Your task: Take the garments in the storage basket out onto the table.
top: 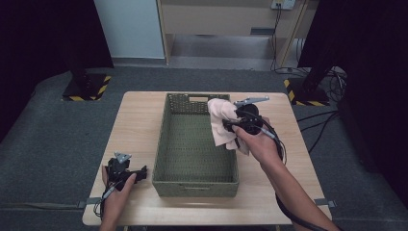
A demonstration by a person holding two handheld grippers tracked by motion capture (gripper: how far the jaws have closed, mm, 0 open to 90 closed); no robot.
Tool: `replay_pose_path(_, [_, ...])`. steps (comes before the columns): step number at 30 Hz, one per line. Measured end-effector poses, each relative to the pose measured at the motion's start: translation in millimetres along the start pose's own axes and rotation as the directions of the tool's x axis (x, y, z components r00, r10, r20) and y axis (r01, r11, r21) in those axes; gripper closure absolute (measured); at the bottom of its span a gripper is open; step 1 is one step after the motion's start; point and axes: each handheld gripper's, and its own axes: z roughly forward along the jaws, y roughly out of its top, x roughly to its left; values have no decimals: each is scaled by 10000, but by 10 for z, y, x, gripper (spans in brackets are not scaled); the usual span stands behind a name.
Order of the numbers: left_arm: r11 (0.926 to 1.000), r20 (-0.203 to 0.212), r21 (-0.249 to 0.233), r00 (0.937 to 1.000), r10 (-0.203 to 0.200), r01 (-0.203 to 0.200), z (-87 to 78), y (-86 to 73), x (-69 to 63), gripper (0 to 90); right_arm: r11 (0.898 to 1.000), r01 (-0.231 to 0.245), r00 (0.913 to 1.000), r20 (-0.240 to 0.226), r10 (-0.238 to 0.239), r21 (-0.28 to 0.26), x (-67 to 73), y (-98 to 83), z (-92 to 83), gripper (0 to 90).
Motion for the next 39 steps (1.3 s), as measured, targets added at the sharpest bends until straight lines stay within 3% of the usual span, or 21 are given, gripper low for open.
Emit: replay_pose_path(39, [10000,2,2,10000,2,-2,0,0,0,0,9969,-774,9929,891,785,-158,-601,-152,-319,563])
